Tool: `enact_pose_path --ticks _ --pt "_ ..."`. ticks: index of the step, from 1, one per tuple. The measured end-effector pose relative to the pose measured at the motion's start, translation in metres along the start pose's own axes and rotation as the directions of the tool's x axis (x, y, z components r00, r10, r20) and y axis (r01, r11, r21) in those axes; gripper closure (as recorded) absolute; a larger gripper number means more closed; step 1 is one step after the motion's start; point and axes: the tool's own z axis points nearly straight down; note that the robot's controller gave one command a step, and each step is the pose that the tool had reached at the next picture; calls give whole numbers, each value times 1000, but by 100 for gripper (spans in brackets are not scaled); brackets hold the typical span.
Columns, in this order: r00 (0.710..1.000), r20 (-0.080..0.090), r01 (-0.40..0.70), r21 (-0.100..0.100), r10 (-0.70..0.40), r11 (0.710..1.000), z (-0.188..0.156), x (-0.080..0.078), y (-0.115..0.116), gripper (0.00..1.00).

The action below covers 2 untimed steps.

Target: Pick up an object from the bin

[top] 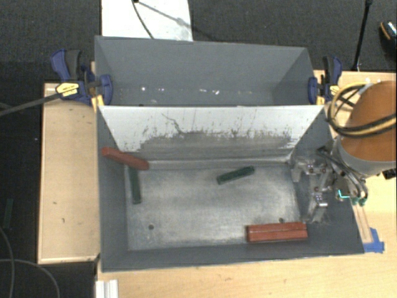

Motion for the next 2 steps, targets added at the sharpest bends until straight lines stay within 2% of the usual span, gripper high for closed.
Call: enact_pose_path --ticks 1,2 --pt "972 3 -235 -2 235 972 108 -13 70 0" --pt "974 13 -226 -7 226 974 95 -74 151 0"
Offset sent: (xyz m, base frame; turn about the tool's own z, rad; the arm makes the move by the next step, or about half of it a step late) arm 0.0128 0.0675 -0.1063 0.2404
